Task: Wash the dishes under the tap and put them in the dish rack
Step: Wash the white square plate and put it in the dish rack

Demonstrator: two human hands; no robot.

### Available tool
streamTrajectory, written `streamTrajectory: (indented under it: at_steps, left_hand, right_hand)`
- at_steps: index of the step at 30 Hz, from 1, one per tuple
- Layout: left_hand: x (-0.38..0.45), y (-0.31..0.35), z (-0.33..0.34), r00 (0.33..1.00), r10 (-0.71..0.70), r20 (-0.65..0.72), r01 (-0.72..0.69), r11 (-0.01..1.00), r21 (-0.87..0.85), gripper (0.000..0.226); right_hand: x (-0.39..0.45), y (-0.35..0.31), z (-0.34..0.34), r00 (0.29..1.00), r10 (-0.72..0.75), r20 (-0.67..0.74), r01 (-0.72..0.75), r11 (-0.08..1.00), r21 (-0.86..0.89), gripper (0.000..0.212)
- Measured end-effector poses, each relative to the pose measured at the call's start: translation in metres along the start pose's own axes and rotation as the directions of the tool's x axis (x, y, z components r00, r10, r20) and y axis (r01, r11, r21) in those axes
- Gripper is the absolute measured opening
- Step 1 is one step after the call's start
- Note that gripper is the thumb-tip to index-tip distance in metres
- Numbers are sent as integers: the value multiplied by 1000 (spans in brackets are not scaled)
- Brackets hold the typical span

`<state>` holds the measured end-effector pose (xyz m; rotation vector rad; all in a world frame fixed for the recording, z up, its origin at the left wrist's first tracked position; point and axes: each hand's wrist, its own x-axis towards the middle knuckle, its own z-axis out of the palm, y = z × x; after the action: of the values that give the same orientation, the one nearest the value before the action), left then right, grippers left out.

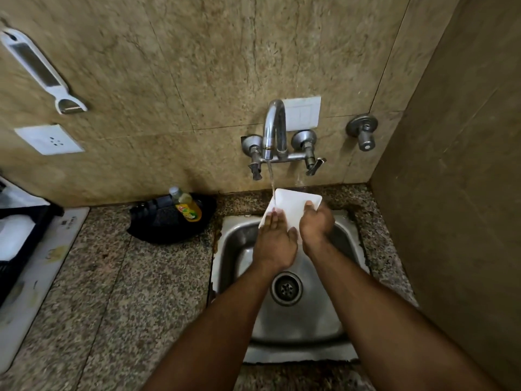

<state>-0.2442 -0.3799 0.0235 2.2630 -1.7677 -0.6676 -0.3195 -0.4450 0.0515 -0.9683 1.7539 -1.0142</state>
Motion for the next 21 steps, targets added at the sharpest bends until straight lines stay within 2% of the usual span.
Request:
streamTrajectory:
  at_steps: [1, 3, 5, 6, 7, 9, 10, 12, 13, 14, 16, 19, 21]
  left_hand:
    - [1, -2, 2, 998, -29, -60, 27, 999, -41, 66]
    - [5, -8, -6, 969, -182, -167, 161, 978, -133, 68]
    - [18, -25, -21, 903, -401, -152, 342, 888, -309, 67]
    - [22, -35, -25, 872, -475, -117, 376, 805, -459, 61]
    - [23, -42, -26, 864, -496, -91, 347, 716, -606, 55]
    - [18, -45, -24, 861, -497, -104, 229, 564, -794, 36]
    - [15, -44, -21, 849, -522, -78, 195, 448, -872, 23]
    - [9, -39, -16, 821, -569, 38, 158, 163, -974, 7]
    - [9, -36, -15, 805, -585, 100, 161, 53, -986, 13]
    - [10, -32, -13, 791, -593, 147, 178, -6, -984, 18]
    - [13, -24, -16, 779, -596, 192, 214, -34, -976, 21]
    - [19, -17, -26, 815, -528, 239, 227, -88, -970, 30]
    - [27, -15, -30, 820, -534, 207, 210, -56, -976, 32]
  right_hand:
    - [-5, -2, 2, 1000, -12, 7, 12, 1000, 24, 30]
    - [-13, -2, 5, 999, -25, 22, 24, 998, 59, 31]
    - [-19, 7, 5, 999, 12, 47, -17, 995, 101, 31]
    - [-21, 12, 4, 998, 35, 51, -40, 993, 114, 31]
    - [-22, 15, 2, 997, 52, 51, -58, 991, 124, 30]
    - [-19, 20, -1, 997, 64, 42, -70, 984, 161, 27]
    - [-18, 20, -1, 997, 66, 43, -73, 982, 174, 26]
    - [-18, 16, -1, 997, 67, 42, -74, 983, 170, 28]
    - [-18, 14, 0, 997, 69, 38, -74, 984, 164, 29]
    - [-19, 12, -1, 998, 62, 29, -65, 986, 156, 30]
    - [-16, 8, -2, 1000, 16, -10, -15, 990, 142, 32]
    - [-11, 1, -1, 997, -2, -76, 12, 991, 130, 34]
    - [-11, -3, -1, 995, -18, -98, 32, 989, 146, 34]
